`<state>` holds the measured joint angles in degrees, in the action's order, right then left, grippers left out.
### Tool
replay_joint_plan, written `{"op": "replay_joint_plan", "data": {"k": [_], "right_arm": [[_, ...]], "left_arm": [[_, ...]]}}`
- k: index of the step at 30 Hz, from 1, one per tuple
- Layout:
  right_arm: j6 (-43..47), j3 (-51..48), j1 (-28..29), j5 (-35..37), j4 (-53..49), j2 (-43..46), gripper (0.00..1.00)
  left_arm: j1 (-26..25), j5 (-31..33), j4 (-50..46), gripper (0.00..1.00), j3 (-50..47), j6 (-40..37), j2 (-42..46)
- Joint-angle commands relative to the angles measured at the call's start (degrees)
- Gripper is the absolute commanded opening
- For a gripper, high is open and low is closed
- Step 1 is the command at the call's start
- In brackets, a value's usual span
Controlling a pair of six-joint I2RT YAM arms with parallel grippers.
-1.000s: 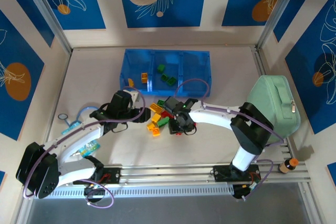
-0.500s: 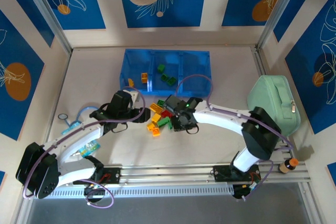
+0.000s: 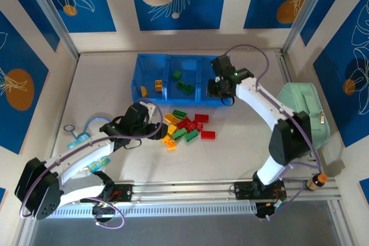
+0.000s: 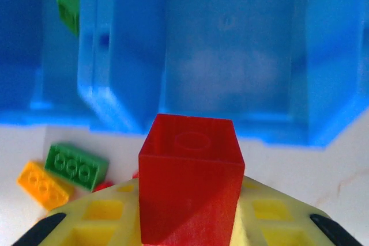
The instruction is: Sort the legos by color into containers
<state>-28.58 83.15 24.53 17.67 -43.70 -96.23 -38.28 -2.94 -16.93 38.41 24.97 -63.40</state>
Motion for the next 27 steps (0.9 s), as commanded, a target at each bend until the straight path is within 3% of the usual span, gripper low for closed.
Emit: {"op": "replay_joint_plan", "data": {"k": [1, 12, 16, 18, 27], "right_arm": [[4.2, 6.2, -2.6, -3.4, -1.2, -7.3, 0.32], [5.2, 20.2, -6.7, -2.7, -4.5, -22.3, 0.39], [5.7, 23.0, -6.8, -2.0, -5.8, -23.7, 0.56], [5.8, 23.5, -6.5, -1.4, -6.1, -23.1, 0.63], [4.9, 14.6, -3.9, -0.5, -2.5, -11.2, 0.64]], "left_arm": [[-0.5, 0.9, -2.3, 0.74, 1.3, -1.3, 2.7], [-4.6, 1.3, -5.6, 0.73, 3.5, -3.3, 3.0], [-6.4, 1.3, -5.0, 0.73, 4.7, -3.8, 1.4], [-7.6, 1.4, -5.0, 0.73, 5.6, -4.1, 0.4], [-10.9, 0.5, -4.8, 0.72, 8.5, -5.2, -3.9]]}}
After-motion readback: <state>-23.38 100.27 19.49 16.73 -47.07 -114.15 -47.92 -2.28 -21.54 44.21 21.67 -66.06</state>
